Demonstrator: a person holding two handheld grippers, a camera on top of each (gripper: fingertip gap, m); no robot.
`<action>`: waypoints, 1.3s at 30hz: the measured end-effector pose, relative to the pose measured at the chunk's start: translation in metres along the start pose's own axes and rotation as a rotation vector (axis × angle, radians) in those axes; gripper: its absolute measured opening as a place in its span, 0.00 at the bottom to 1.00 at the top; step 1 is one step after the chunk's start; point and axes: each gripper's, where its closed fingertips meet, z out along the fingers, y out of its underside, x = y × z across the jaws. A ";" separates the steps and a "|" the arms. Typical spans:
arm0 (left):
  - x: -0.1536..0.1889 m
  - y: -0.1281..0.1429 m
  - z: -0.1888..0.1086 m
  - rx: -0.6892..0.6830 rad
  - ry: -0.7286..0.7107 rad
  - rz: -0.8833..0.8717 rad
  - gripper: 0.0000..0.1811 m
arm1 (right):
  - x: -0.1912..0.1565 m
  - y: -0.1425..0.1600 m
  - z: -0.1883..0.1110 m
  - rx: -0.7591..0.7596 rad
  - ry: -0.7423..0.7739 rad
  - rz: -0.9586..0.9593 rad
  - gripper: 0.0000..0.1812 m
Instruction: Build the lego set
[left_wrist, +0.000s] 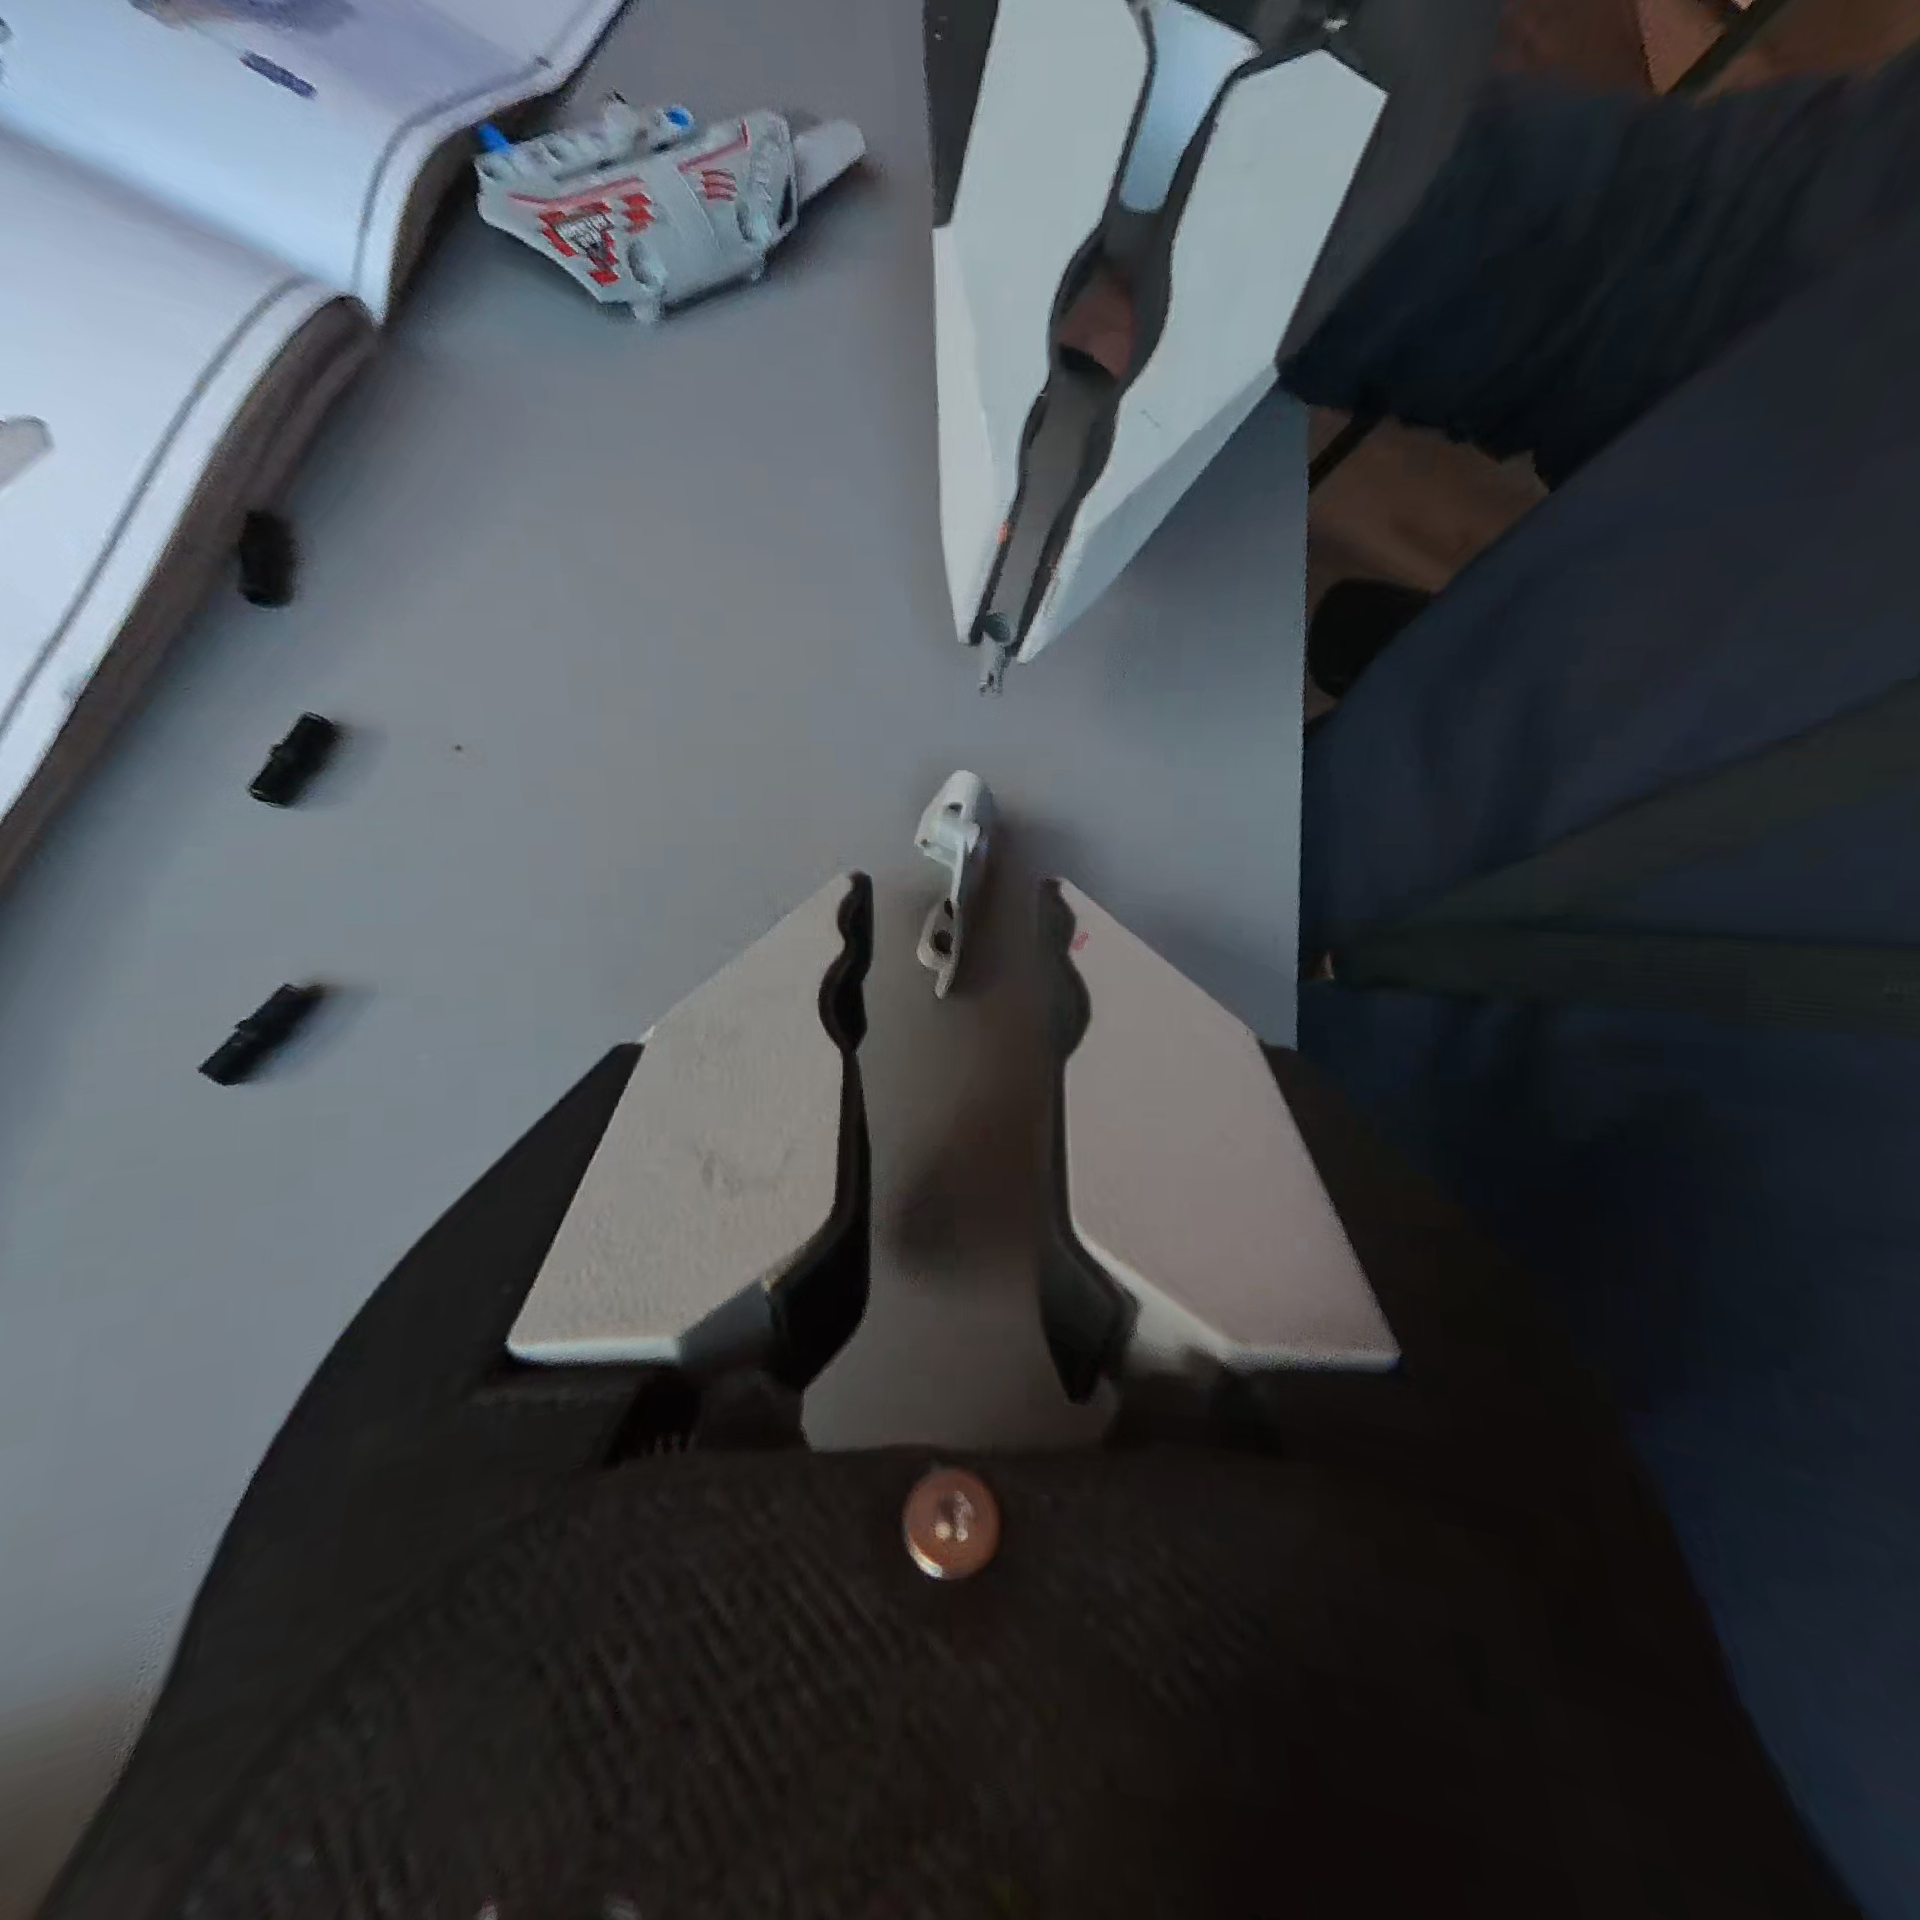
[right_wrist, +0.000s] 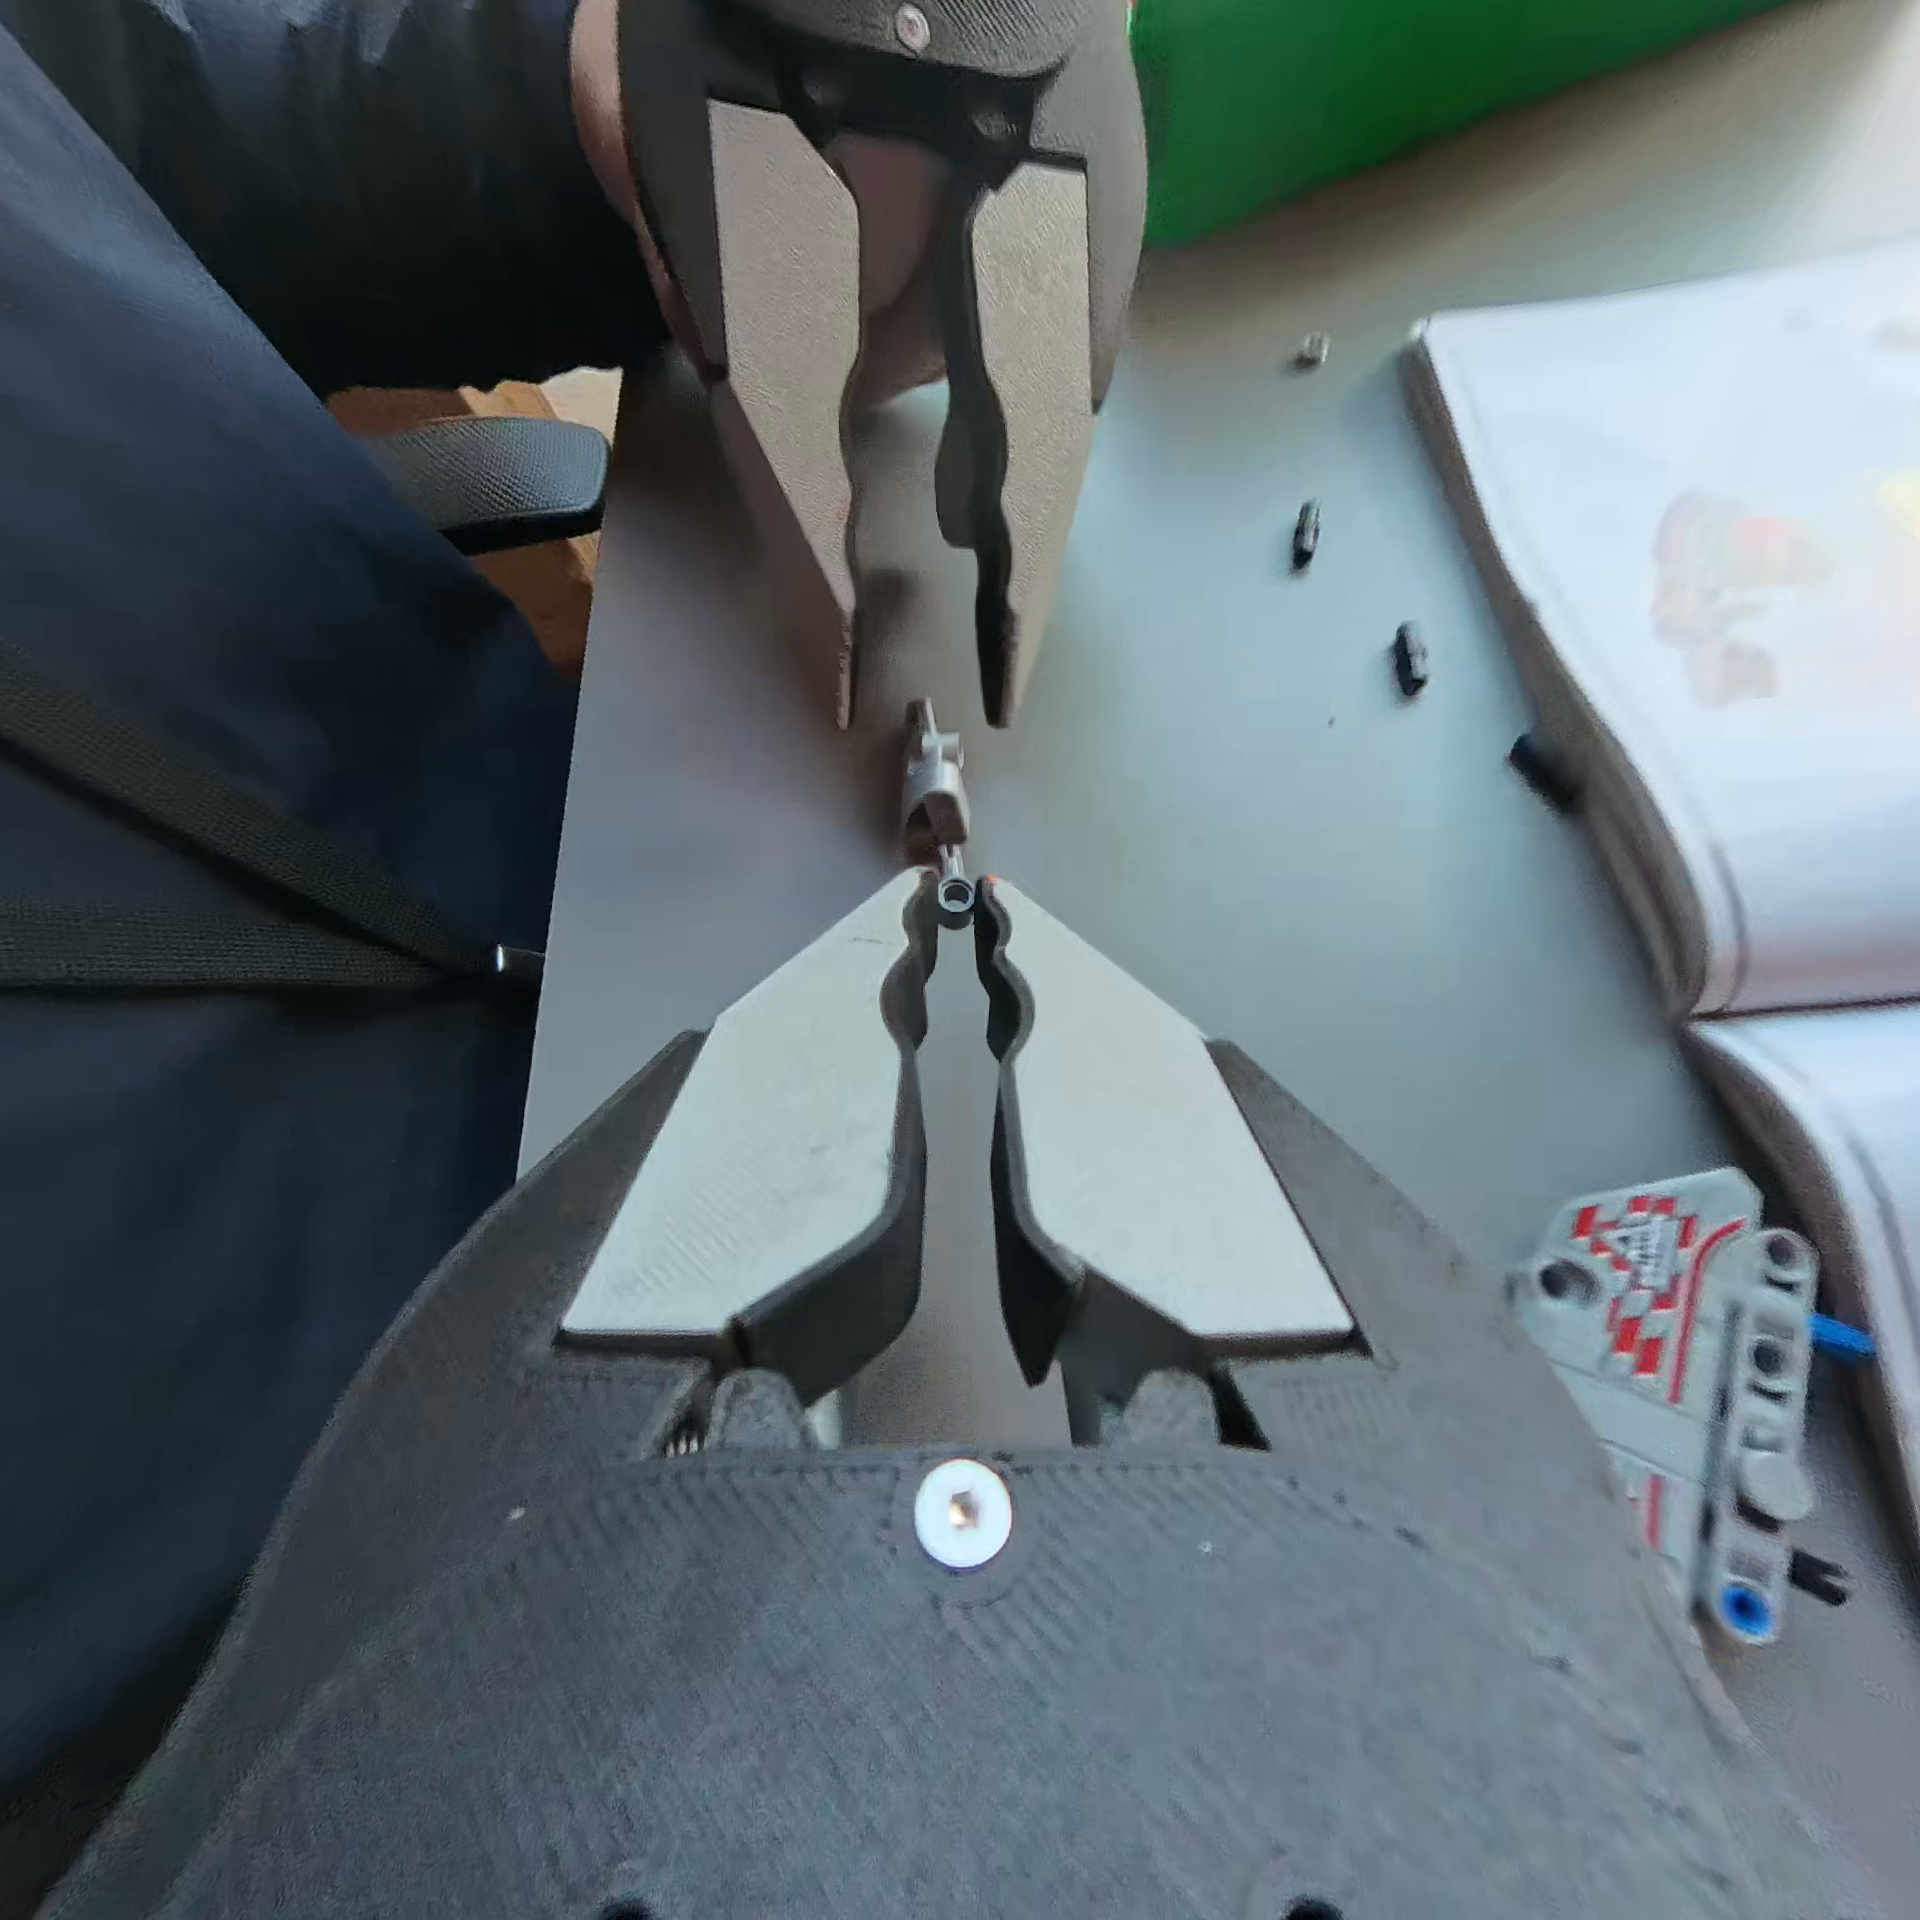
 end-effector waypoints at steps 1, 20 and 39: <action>0.001 0.004 0.003 -0.019 0.007 0.003 0.16 | -0.001 0.004 0.003 -0.020 -0.005 0.021 0.02; 0.005 0.011 0.013 -0.060 0.017 0.067 0.03 | -0.008 0.014 0.024 -0.139 0.032 -0.083 0.02; 0.002 0.011 0.008 -0.022 -0.036 0.001 0.03 | -0.005 0.002 0.016 -0.036 -0.038 0.069 0.02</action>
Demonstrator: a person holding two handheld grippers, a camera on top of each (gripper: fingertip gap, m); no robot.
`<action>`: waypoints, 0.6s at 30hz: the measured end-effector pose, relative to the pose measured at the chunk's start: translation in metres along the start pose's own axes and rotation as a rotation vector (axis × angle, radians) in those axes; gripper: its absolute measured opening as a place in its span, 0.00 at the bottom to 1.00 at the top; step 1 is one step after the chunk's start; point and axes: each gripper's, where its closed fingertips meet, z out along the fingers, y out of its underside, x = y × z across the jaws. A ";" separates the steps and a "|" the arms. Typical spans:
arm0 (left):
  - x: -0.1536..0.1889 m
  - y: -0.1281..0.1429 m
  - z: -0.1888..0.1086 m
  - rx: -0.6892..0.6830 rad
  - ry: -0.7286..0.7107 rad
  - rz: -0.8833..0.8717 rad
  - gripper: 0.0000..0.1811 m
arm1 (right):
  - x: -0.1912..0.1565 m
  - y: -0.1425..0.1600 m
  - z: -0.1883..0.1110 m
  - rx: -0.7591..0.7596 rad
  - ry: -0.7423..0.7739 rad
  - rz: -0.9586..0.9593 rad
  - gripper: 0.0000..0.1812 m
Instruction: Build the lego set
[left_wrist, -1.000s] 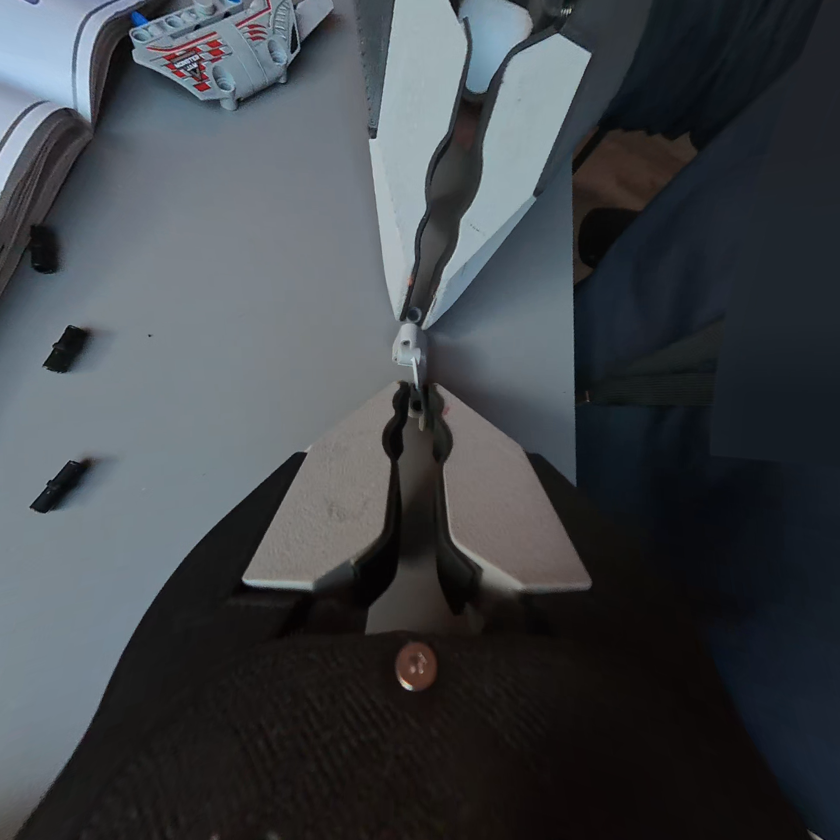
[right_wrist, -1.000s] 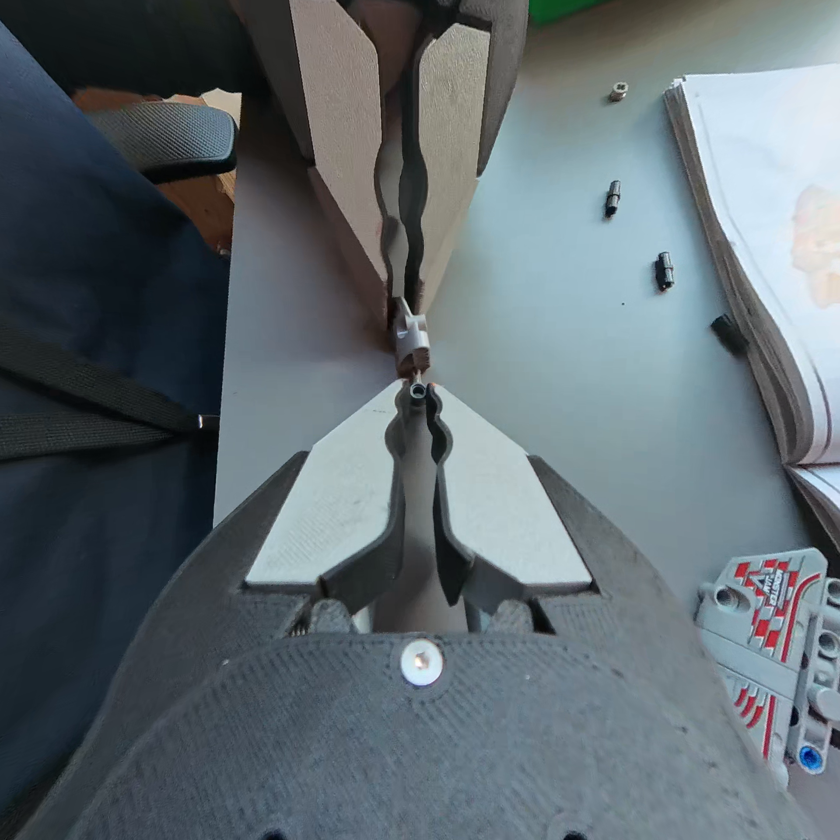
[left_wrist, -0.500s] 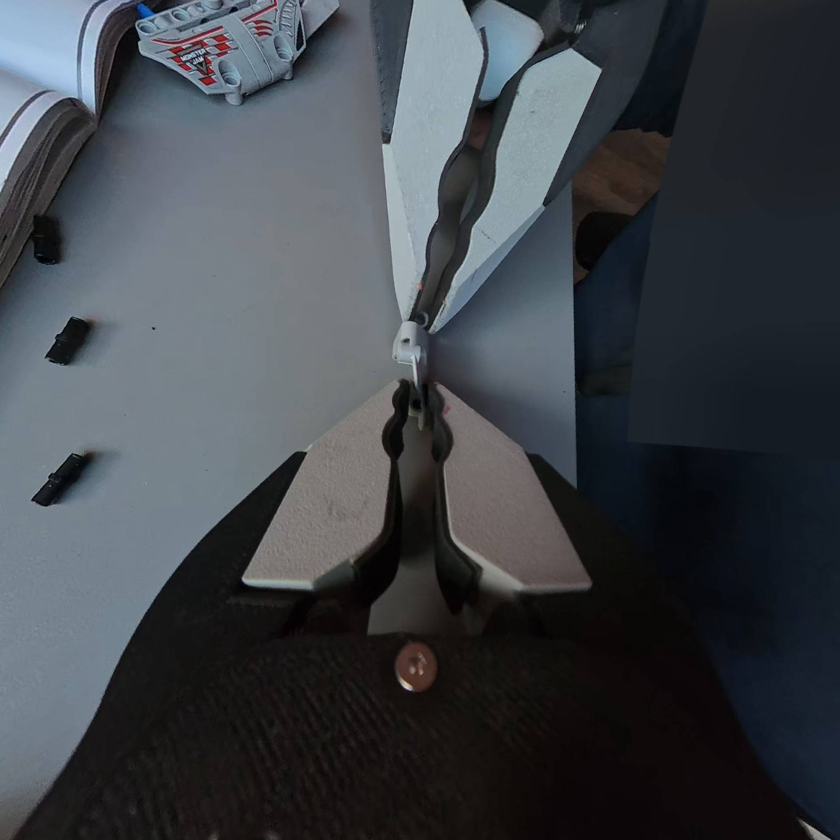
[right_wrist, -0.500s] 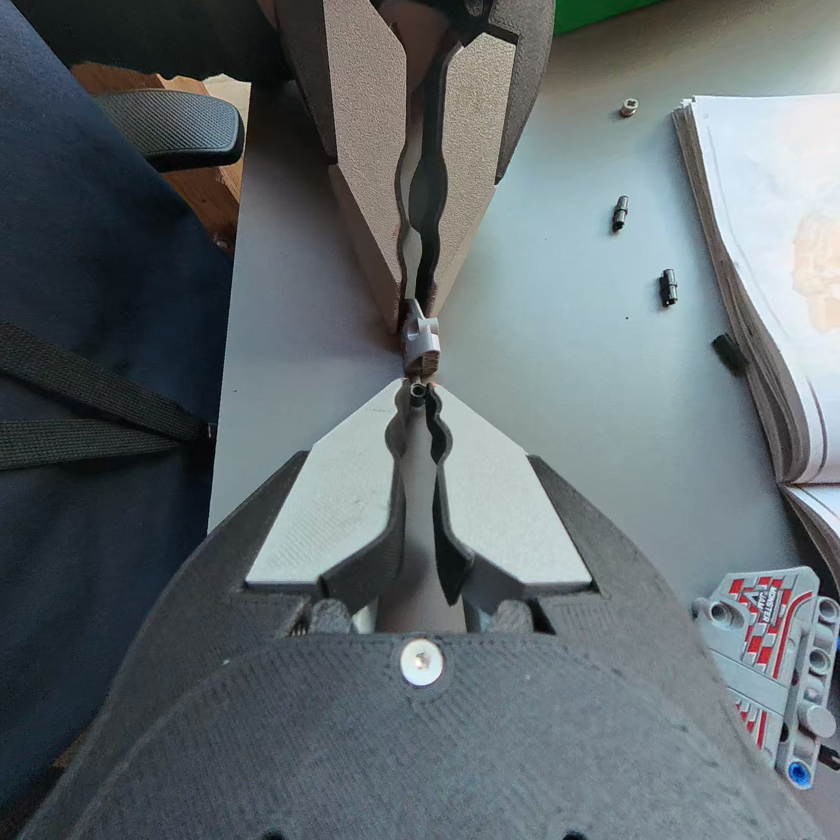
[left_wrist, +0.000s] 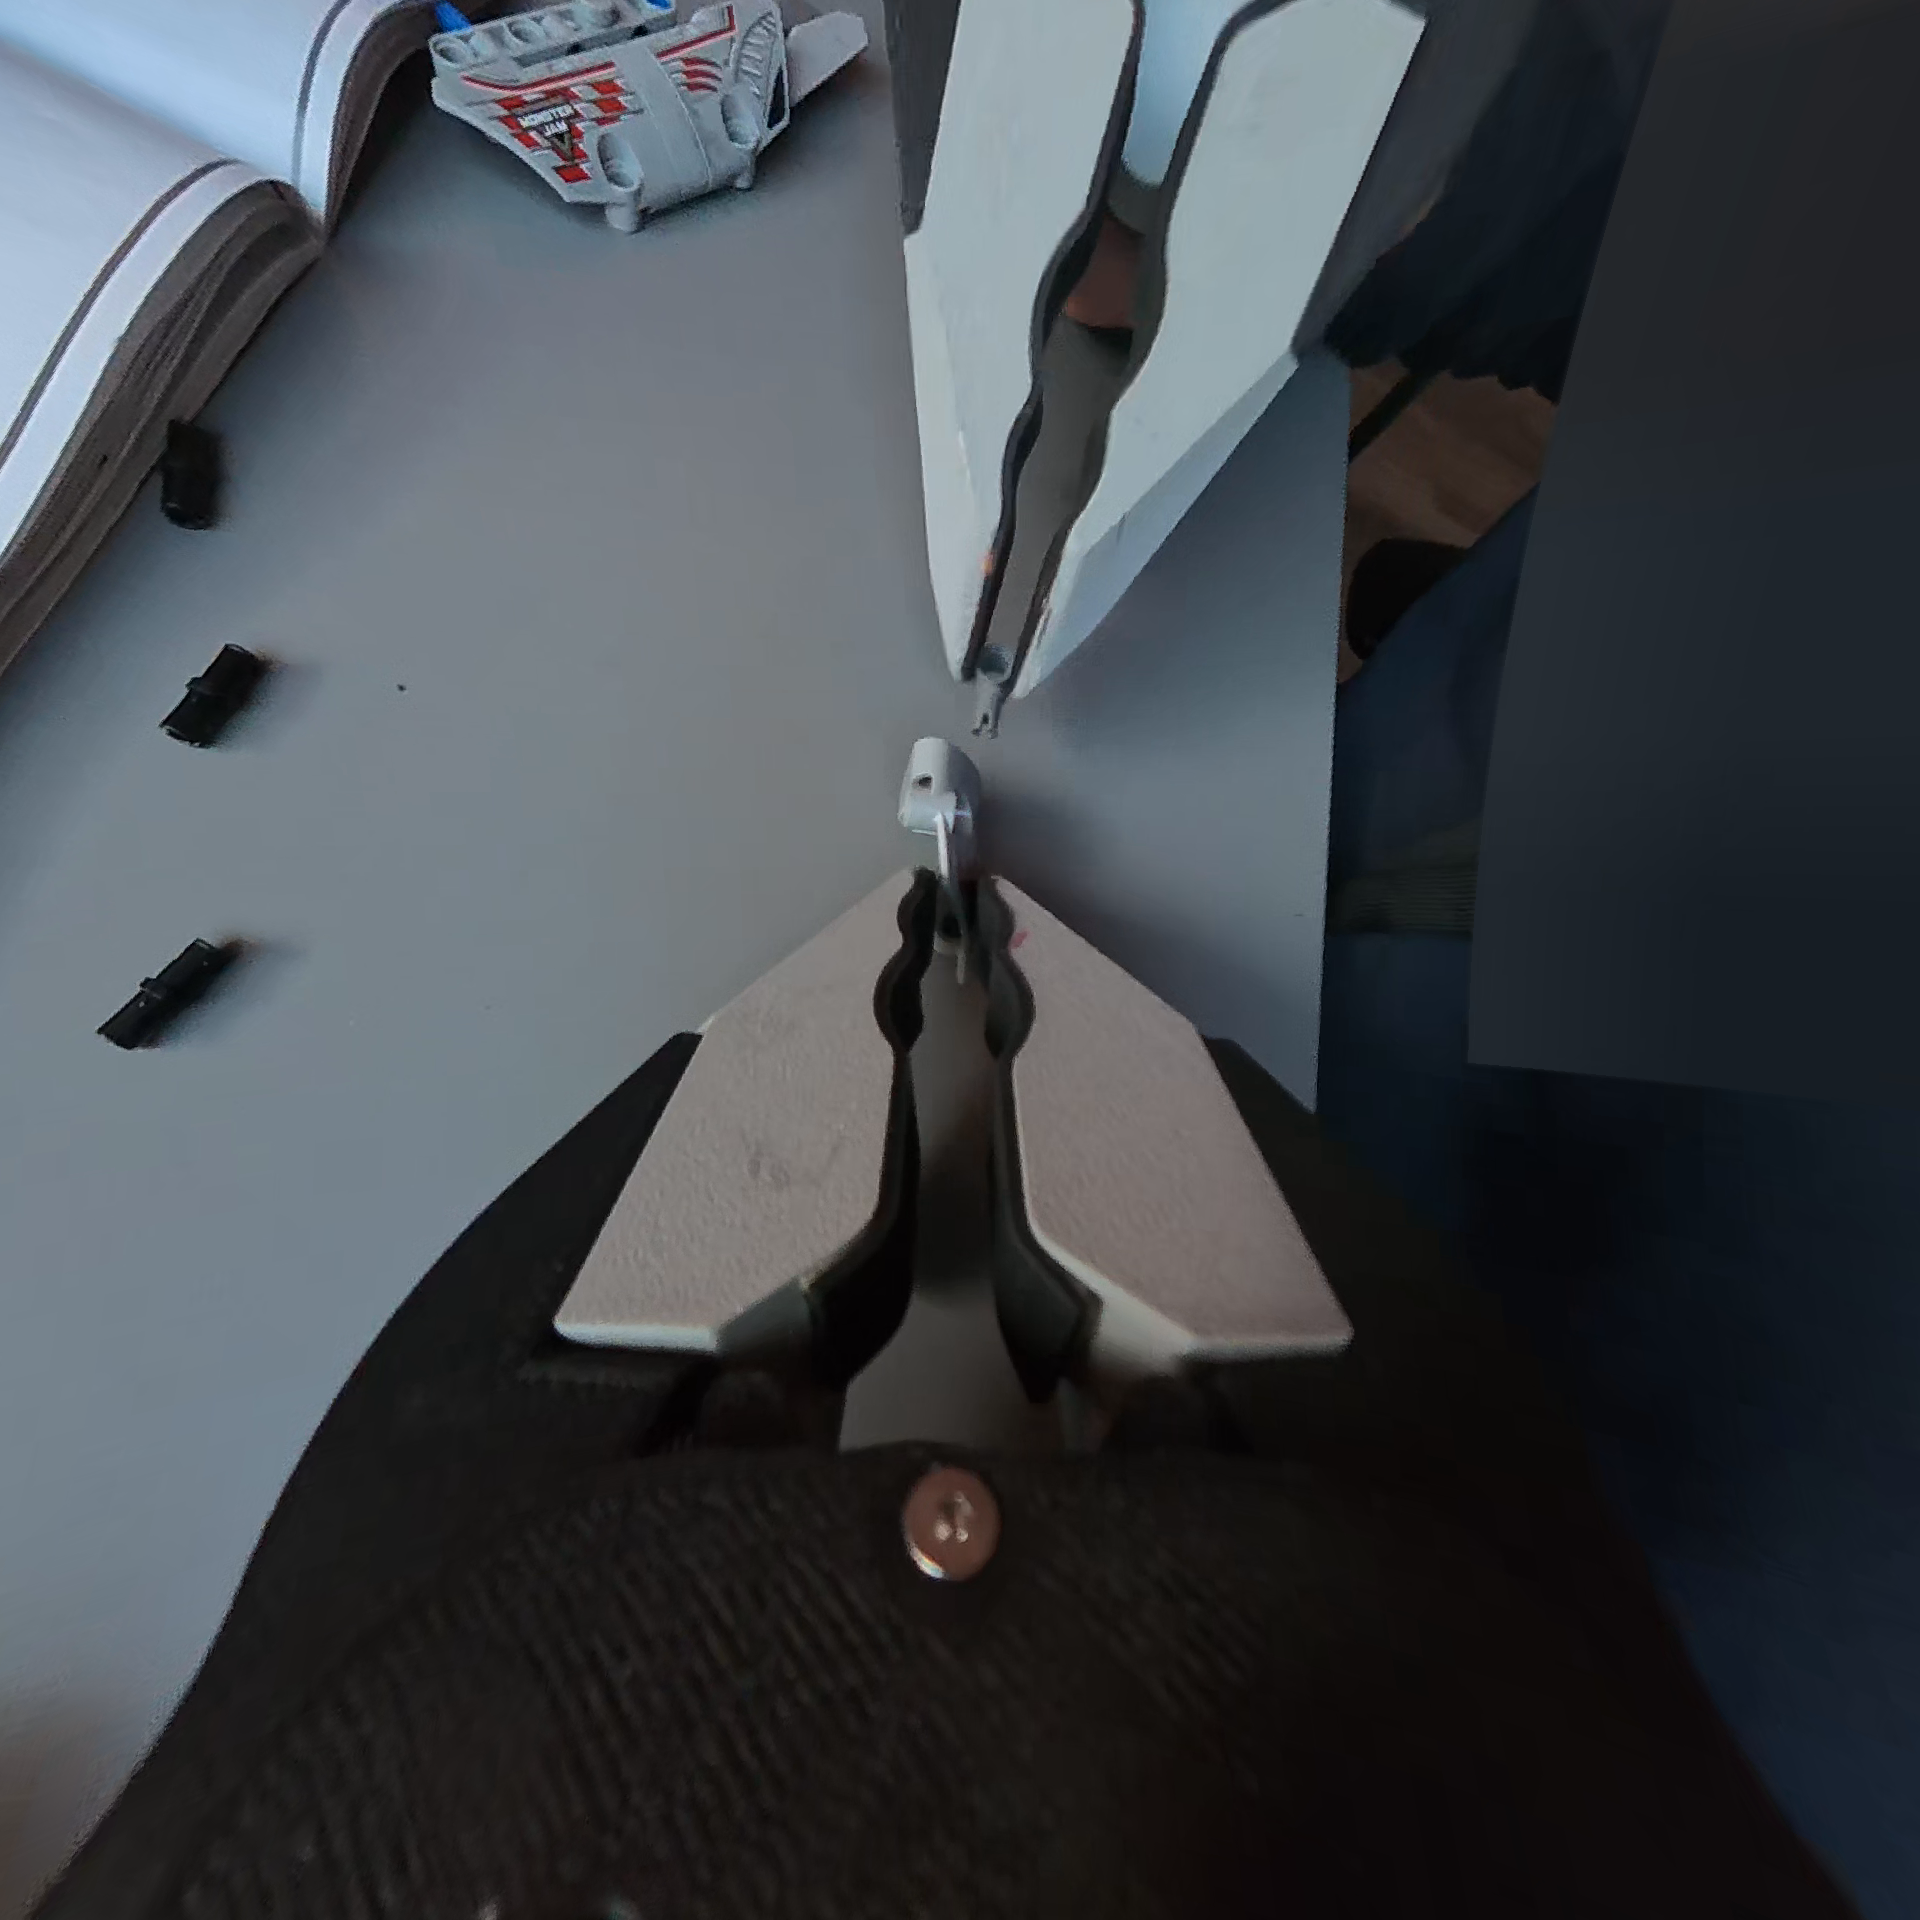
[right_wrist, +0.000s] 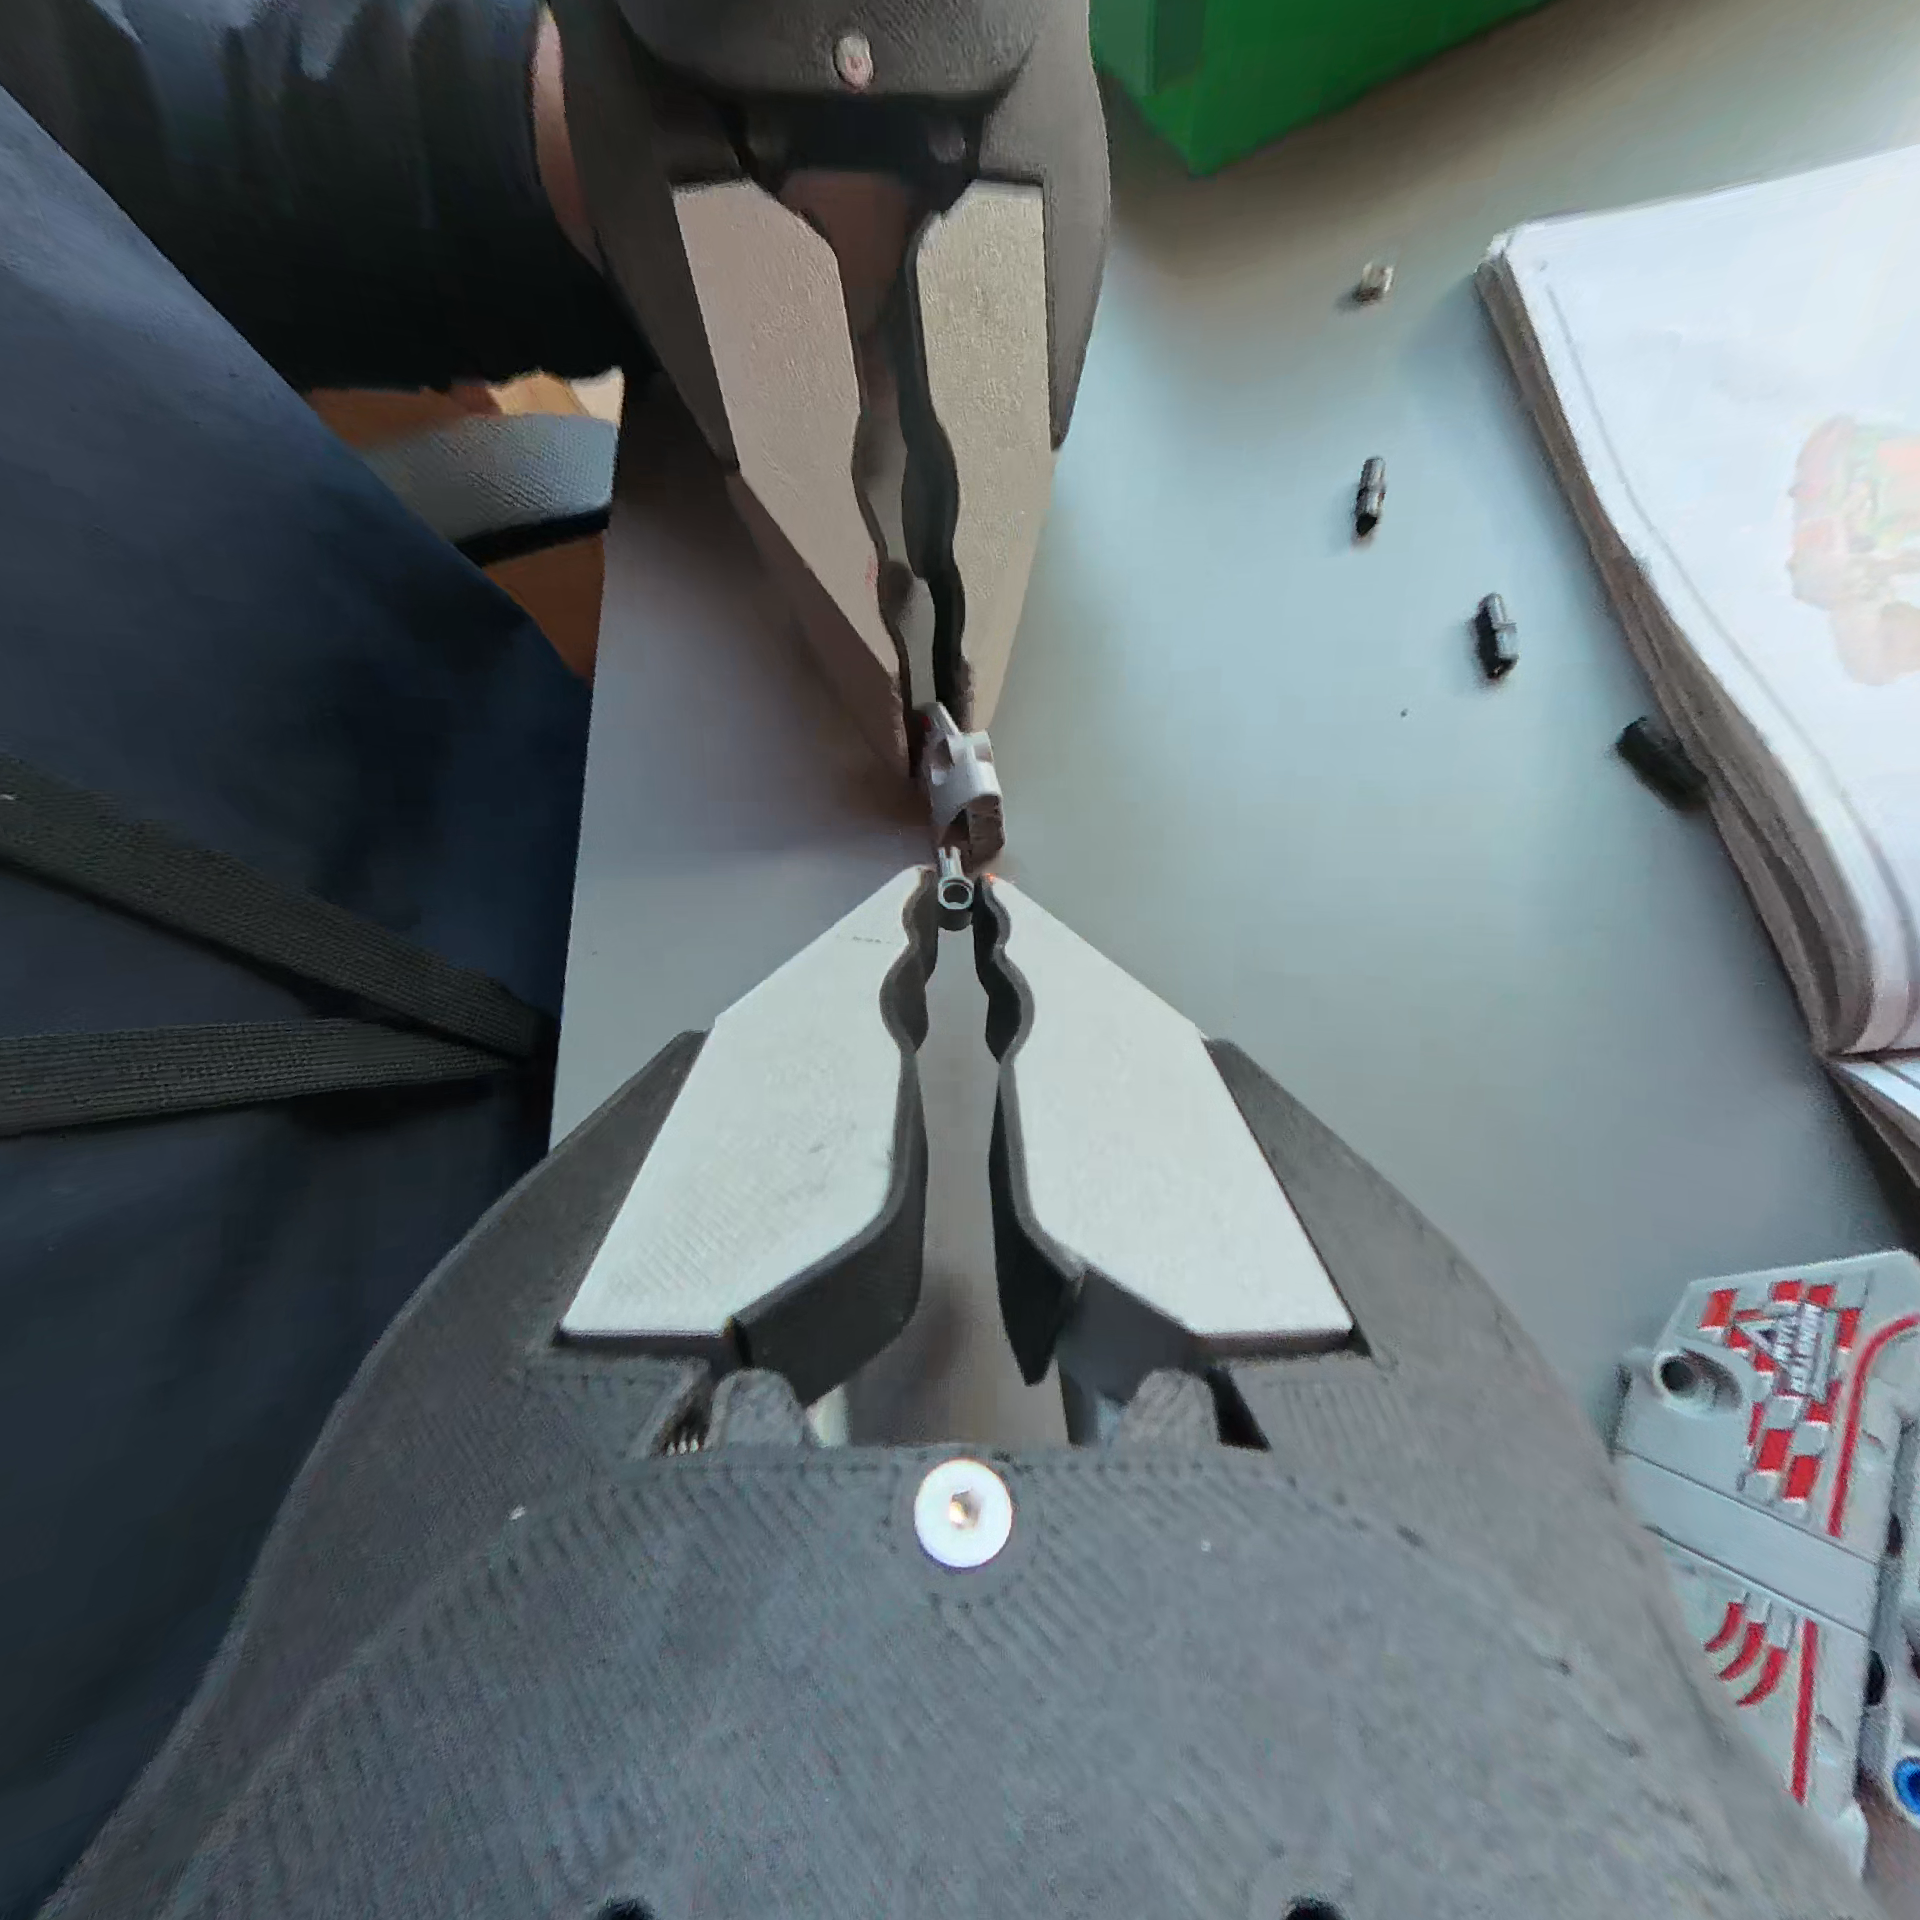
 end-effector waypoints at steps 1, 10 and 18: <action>0.000 0.000 0.000 0.001 -0.005 0.001 0.03 | 0.000 0.004 0.003 -0.034 -0.001 0.001 0.02; -0.001 0.003 -0.002 0.015 -0.045 -0.021 0.03 | 0.004 0.008 0.011 -0.085 -0.011 0.078 0.02; 0.000 0.003 -0.002 0.016 -0.039 -0.030 0.03 | 0.004 0.006 0.015 -0.088 0.001 0.076 0.02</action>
